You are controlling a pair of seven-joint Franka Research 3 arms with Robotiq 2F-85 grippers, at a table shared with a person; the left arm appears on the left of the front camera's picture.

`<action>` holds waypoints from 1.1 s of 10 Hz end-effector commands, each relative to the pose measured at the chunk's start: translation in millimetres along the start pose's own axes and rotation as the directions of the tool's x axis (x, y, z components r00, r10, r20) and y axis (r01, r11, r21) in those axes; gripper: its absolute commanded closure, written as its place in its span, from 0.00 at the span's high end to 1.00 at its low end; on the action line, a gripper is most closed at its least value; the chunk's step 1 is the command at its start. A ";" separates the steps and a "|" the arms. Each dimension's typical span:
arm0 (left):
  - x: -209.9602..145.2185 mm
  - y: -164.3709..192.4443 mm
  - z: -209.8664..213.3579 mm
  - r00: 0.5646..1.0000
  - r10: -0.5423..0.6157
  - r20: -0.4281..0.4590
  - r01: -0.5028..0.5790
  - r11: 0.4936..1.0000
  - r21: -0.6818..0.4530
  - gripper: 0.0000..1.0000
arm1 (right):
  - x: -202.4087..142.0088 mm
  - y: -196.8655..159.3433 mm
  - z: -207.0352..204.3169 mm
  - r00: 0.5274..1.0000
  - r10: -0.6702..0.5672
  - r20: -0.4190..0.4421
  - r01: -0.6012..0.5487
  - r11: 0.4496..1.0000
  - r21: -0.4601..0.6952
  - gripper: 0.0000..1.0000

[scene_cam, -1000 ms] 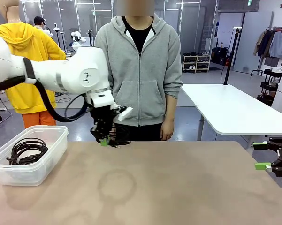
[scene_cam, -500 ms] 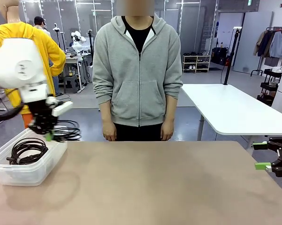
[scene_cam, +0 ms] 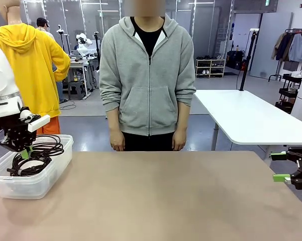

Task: Organize and store the cables.
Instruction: Place the USB Extension Cable into the Organizing box.

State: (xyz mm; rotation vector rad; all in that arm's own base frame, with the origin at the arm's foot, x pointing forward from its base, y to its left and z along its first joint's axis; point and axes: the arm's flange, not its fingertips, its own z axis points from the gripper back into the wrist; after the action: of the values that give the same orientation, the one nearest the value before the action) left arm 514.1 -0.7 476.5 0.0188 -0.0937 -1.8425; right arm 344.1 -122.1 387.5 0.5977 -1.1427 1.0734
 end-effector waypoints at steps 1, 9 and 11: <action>-11.2 -9.9 -9.7 0.993 0.094 -0.074 -0.089 0.993 0.074 0.00 | 4.8 0.3 -1.1 1.000 -0.025 0.008 0.025 1.000 -0.010 1.00; -37.5 -13.6 -57.9 0.978 0.203 0.048 -0.207 0.972 0.108 0.54 | 4.8 0.3 -1.1 1.000 -0.025 0.008 0.025 1.000 -0.010 1.00; -31.3 -14.1 -51.4 0.978 0.204 0.030 -0.206 0.973 0.102 0.58 | 4.8 0.3 -1.1 1.000 -0.025 0.008 0.025 1.000 -0.010 1.00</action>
State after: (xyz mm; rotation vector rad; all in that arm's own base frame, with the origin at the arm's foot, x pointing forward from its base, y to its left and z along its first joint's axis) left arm 514.9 34.1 419.3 0.0442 -0.1826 -1.6427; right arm 344.1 -122.1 387.5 0.5976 -1.1427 1.0733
